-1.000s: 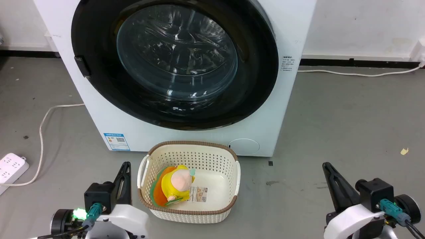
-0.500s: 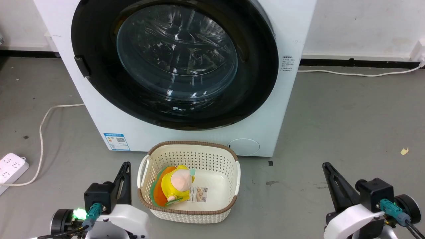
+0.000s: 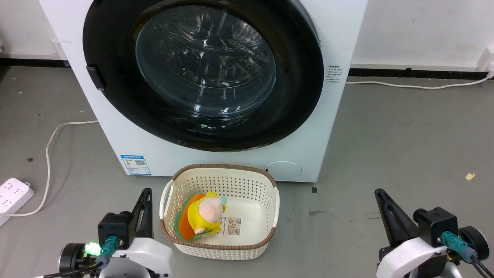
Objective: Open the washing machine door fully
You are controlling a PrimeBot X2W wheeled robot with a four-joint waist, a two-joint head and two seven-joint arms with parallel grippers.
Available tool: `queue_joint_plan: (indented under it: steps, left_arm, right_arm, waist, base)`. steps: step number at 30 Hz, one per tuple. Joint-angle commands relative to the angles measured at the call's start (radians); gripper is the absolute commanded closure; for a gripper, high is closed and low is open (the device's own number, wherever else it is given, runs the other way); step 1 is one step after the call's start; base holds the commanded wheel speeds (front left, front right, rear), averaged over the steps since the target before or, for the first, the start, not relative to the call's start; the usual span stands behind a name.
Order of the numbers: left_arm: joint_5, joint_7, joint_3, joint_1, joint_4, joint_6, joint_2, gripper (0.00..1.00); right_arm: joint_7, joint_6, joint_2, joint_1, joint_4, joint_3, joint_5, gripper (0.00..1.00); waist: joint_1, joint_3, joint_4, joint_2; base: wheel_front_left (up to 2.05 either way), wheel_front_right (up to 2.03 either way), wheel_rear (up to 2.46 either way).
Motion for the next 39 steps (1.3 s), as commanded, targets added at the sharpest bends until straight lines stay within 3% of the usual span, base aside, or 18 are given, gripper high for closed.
queue_joint_plan:
  steps: [1, 33, 34, 39]
  left_arm:
    - [0.009, 0.000, 0.001, 0.014, -0.004, -0.006, 0.002, 1.00]
    - [0.009, 0.000, 0.001, 0.014, -0.004, -0.006, 0.002, 1.00]
    - [0.009, 0.000, 0.001, 0.014, -0.004, -0.006, 0.002, 0.00]
    - [-0.004, -0.006, -0.003, -0.001, 0.001, 0.001, 0.000, 0.00]
  right_arm:
    - [0.001, -0.001, 0.006, 0.009, -0.004, -0.003, -0.008, 1.00]
    - [0.001, -0.001, 0.006, 0.009, -0.004, -0.003, -0.008, 1.00]
    - [0.001, -0.001, 0.006, 0.009, -0.004, -0.003, -0.008, 0.00]
    - [-0.006, 0.000, 0.000, 0.000, 0.001, 0.002, 0.009, 0.00]
  waist:
    - [0.0000, 0.000, 0.000, 0.0000]
    - [0.0000, 0.000, 0.000, 0.0000]
    - [0.0000, 0.000, 0.000, 0.0000]
    - [0.0000, 0.000, 0.000, 0.0000]
  base:
    - [0.00, 0.00, 0.00]
    - [0.00, 0.00, 0.00]
    - [0.00, 0.00, 0.00]
    - [0.00, 0.00, 0.00]
